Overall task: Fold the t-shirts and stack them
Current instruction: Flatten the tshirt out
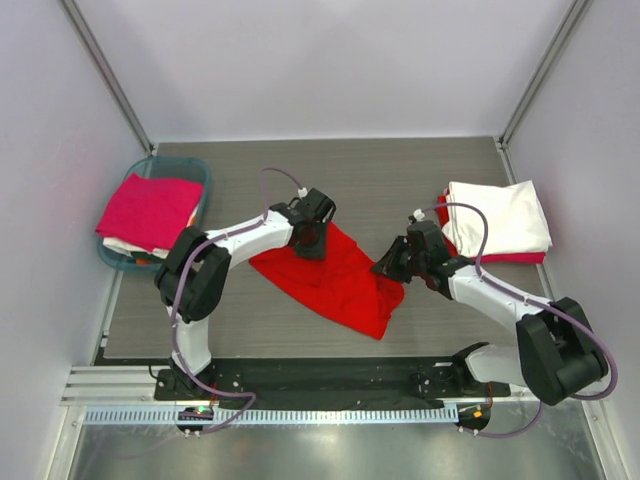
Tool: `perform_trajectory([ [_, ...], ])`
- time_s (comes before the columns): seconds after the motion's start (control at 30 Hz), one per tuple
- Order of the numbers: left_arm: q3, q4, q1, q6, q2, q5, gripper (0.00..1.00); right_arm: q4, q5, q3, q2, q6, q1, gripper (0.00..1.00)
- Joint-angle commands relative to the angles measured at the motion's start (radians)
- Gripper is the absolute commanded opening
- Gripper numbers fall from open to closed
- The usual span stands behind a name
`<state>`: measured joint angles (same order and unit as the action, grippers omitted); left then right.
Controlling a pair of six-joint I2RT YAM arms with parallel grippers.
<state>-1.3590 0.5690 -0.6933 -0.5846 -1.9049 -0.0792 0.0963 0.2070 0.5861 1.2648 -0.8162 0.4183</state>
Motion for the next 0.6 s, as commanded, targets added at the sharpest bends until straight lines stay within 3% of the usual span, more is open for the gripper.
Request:
perform_trajectory([
  [0.0,0.030,-0.024,0.012,-0.012,0.027,-0.036,0.26,-0.023,-0.053,0.046,-0.047,-0.002,0.005,0.01],
  [0.03,0.059,-0.026,0.015,-0.018,0.058,-0.045,0.18,-0.001,-0.079,0.050,-0.077,0.017,0.005,0.01],
  [0.07,0.078,-0.037,0.027,-0.032,0.075,-0.053,0.01,0.041,-0.101,0.055,-0.090,0.028,0.005,0.01],
  [0.3,0.279,-0.156,0.188,-0.107,0.366,0.021,0.00,0.174,-0.233,0.141,-0.163,0.104,-0.050,0.01],
  [0.47,0.435,-0.213,0.331,-0.198,0.634,0.060,0.00,0.226,-0.115,0.227,-0.194,0.155,-0.238,0.01],
  [0.57,0.515,-0.219,0.425,-0.277,0.789,0.116,0.00,0.281,-0.110,0.273,-0.200,0.176,-0.280,0.01],
])
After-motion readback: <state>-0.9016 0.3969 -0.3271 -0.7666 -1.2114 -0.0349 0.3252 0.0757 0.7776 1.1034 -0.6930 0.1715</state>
